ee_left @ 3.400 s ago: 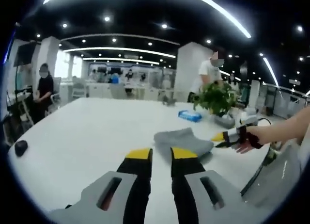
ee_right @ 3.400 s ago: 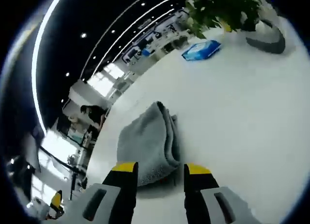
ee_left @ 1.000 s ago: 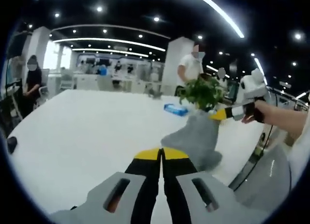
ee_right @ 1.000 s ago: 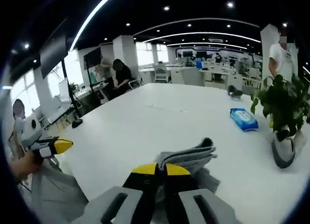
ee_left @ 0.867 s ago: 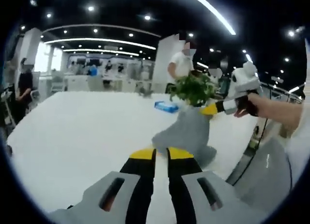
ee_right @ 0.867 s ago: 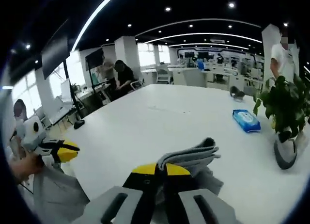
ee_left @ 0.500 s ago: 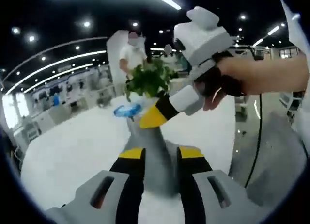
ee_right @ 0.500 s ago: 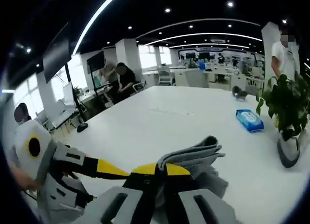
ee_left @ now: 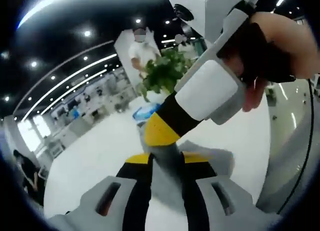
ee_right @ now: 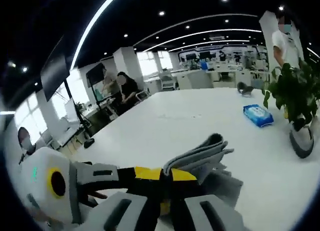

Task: Open the folded towel by lifting each exposed corner and separating the folded layers until the towel lies flat within the target outline without major curled edges

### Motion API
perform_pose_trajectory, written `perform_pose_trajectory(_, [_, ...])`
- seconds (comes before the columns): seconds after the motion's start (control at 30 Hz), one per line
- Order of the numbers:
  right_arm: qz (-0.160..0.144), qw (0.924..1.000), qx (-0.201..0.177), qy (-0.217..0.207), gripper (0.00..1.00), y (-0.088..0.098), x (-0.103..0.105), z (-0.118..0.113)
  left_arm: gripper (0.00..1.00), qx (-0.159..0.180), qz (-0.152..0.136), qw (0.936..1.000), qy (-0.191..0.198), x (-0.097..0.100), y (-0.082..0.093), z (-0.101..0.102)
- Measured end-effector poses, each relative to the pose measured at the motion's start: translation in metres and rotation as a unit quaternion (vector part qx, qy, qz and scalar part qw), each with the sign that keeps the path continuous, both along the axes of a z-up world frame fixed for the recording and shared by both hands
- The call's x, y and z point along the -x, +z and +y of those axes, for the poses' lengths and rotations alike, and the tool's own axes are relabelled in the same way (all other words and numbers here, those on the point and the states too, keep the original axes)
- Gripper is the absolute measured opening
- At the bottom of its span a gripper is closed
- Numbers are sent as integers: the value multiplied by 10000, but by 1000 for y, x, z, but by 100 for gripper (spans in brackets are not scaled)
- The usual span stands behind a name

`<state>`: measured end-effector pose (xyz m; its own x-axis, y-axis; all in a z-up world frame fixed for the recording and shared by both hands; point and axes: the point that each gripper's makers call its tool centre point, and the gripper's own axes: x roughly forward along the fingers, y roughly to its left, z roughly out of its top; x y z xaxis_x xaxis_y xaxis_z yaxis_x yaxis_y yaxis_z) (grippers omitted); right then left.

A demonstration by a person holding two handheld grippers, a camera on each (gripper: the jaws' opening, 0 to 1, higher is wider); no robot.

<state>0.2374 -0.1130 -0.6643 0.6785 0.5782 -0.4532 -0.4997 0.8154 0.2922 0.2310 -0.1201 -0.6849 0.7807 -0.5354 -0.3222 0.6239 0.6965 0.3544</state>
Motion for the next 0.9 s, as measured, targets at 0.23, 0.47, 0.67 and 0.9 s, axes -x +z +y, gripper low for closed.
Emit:
perform_pose_trajectory(0.23, [534, 9912, -1212, -29, 12, 3, -2, -6, 6, -62, -22, 10000, -2, -2, 0, 2])
perform_pose_trajectory(0.47, [2180, 9441, -2371, -702, 45, -36, -23, -44, 5, -109, -73, 9999, -84, 0, 0, -2])
perform_pose_trajectory(0.67, [3118, 8612, -3645, -1679, 59, -58, -56, -68, 5, -327, -200, 9989, -286, 4, -2, -8])
perform_pose_trajectory(0.9, [3134, 8663, -3456, -1786, 45, -58, -89, -68, 6, -657, -377, 9954, -591, 13, -5, -16])
